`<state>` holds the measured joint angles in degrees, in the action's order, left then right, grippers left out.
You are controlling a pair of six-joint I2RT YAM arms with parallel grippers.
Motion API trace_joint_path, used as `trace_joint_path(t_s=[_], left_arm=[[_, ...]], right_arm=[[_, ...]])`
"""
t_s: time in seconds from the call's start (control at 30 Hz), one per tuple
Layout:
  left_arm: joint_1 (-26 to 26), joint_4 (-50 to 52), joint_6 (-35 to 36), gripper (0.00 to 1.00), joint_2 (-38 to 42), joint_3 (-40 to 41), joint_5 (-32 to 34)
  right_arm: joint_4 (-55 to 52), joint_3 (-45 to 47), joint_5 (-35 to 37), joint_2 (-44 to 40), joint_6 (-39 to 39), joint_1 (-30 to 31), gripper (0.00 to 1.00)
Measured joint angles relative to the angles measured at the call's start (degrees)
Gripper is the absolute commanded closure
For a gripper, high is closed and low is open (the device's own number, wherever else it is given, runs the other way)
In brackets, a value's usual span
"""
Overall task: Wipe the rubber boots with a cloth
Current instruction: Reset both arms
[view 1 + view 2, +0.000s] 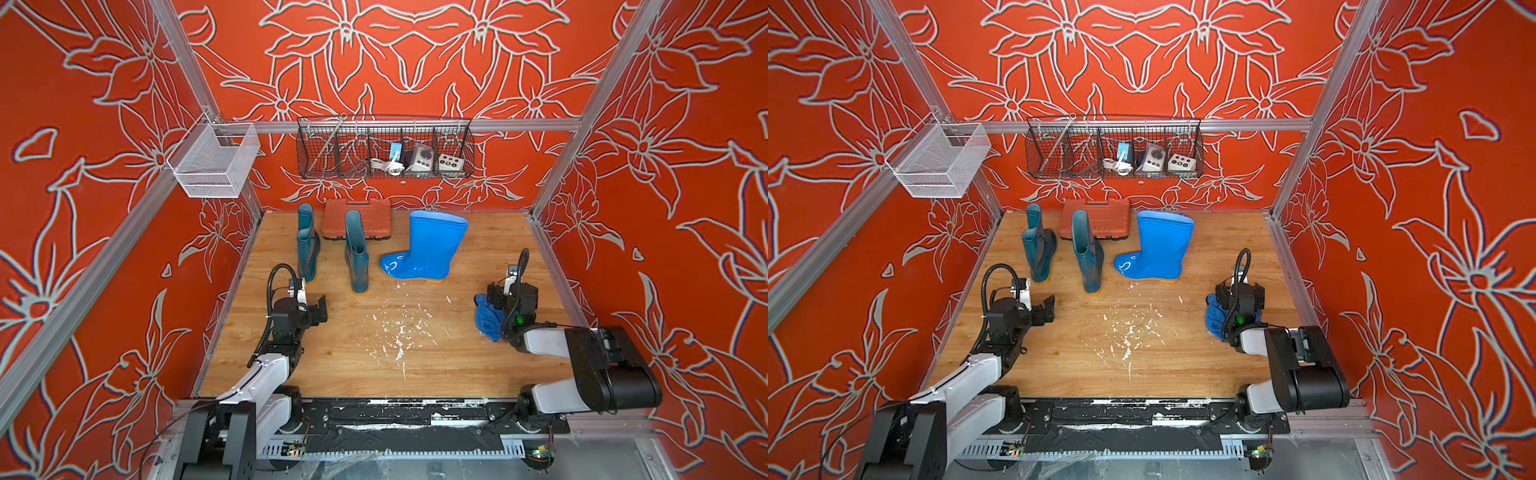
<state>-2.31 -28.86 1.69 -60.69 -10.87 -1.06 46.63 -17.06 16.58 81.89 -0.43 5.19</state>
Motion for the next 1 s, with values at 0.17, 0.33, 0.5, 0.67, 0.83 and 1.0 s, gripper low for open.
trace_joint_path(t_s=[0.17,0.33,0.5,0.67,0.83,1.0], left_arm=[[0.0,-8.5,-1.09,0.01,-5.38,-0.17,-0.15],[0.0,-21.0,-1.42,0.01,-16.96,1.64,-1.53],[0.0,-16.52,-1.33,0.01,-20.17,-4.96,-2.51],[0.0,-16.39,-1.51,0.01,-20.11,-7.02,-2.38],[0.0,-15.54,-1.53,0.01,-20.11,-7.02,-2.38],[0.0,-15.06,-1.53,0.01,-20.11,-7.02,-2.38]], right_arm=[[1.31,0.0,0.0,-0.13,0.79,-0.35,0.02],[1.77,0.0,0.0,-0.11,1.05,-0.37,0.02],[1.84,0.0,-0.02,-0.11,1.14,-0.37,0.02],[1.81,0.0,0.0,-0.11,1.18,-0.37,0.02],[1.81,0.0,0.0,-0.11,1.18,-0.39,0.02],[1.84,0.0,0.0,-0.11,1.2,-0.39,0.02]])
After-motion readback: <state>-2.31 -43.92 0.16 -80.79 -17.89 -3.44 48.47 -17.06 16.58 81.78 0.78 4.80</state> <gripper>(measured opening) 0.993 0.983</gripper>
